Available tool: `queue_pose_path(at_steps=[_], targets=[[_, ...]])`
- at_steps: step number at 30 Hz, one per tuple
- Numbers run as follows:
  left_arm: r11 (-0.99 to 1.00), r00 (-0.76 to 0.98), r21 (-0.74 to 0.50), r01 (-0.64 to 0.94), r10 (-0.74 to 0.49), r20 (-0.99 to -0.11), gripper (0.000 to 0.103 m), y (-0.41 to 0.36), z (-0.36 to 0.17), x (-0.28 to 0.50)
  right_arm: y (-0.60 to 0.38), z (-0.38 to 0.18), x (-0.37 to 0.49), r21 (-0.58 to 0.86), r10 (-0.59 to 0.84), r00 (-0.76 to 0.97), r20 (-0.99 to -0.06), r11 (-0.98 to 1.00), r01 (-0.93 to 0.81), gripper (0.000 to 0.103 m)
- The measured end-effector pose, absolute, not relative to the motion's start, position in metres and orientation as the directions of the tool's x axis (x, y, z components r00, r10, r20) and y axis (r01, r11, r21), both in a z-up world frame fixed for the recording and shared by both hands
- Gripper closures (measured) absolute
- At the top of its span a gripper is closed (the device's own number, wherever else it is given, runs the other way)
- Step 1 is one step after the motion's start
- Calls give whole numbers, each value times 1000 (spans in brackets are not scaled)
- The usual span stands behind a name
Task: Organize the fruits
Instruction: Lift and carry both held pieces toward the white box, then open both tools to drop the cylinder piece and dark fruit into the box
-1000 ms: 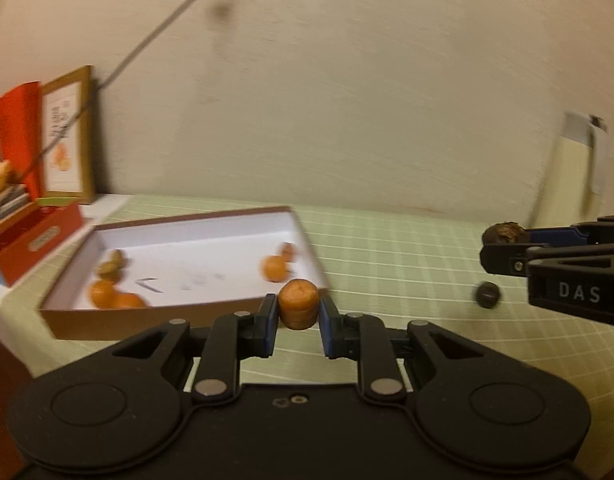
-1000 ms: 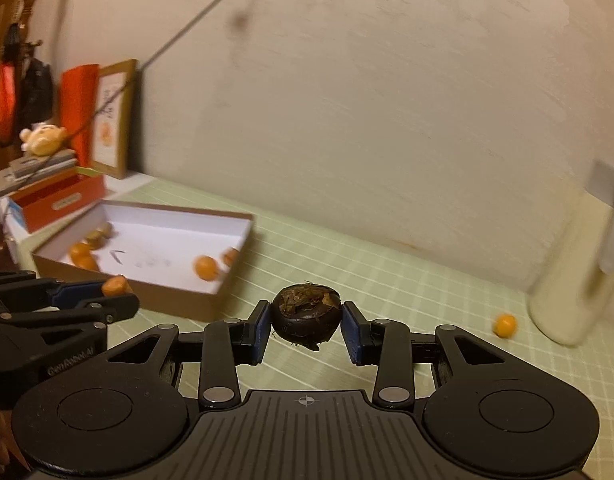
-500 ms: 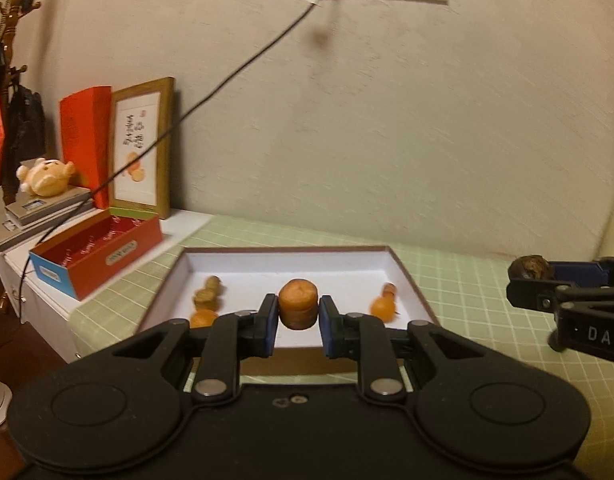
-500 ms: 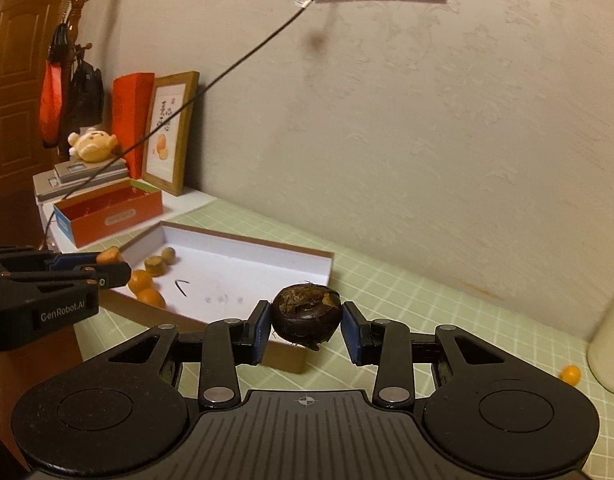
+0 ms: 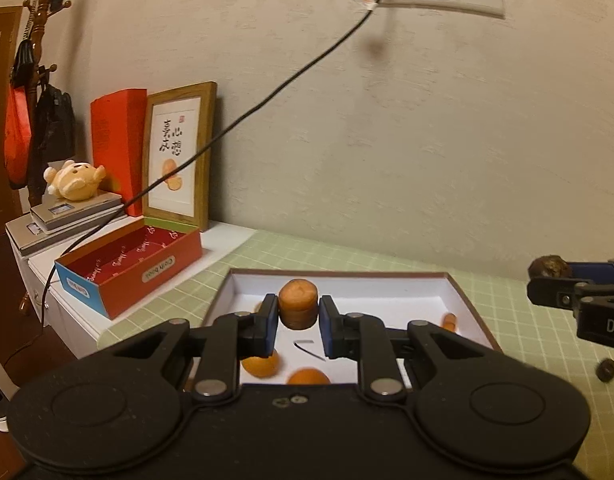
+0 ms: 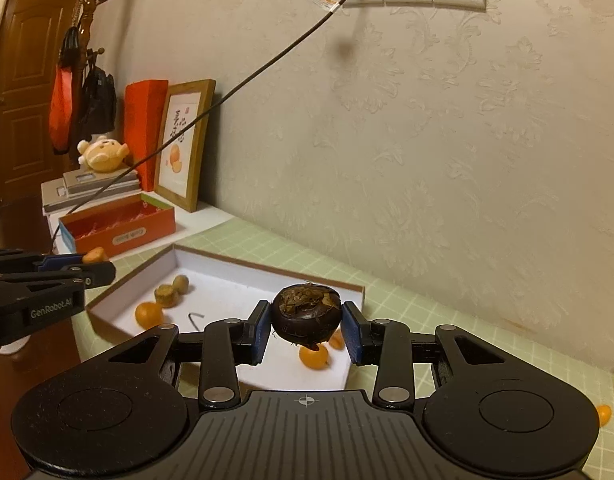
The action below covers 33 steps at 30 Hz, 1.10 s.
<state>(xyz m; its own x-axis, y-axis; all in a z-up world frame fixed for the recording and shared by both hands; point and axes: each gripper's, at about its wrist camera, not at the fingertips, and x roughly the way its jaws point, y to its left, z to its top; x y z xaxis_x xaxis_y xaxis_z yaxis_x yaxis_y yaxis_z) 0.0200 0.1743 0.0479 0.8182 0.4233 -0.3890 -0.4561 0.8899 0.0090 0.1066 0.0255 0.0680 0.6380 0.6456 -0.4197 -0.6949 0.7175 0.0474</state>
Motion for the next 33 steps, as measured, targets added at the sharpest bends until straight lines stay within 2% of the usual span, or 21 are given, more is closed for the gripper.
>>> queue_pose_path(at_steps=[17,29,30,31,32,33], targets=[[866,779,29,-500,464,-421,91,242,30,74,79,45,179,75,632,620,-466,726,-684,65],[875,764,47,-482,446,-466,90,254,11,101,104,26,215,108,630,604,-488,730,-675,65],[872,759,52,-487,451,-470,79,254,9,105,105,24,217,115,632,601,-489,730,-673,64],[860,749,69,-506,478,-459,61,253,8,107,108,22,220,109,629,603,-491,731,-674,64],[845,743,89,-528,510,-433,6,251,8,107,113,19,222,94,623,604,-497,731,-676,59],[826,744,100,-555,546,-384,5,248,8,104,119,14,228,72,595,607,-527,742,-666,24]])
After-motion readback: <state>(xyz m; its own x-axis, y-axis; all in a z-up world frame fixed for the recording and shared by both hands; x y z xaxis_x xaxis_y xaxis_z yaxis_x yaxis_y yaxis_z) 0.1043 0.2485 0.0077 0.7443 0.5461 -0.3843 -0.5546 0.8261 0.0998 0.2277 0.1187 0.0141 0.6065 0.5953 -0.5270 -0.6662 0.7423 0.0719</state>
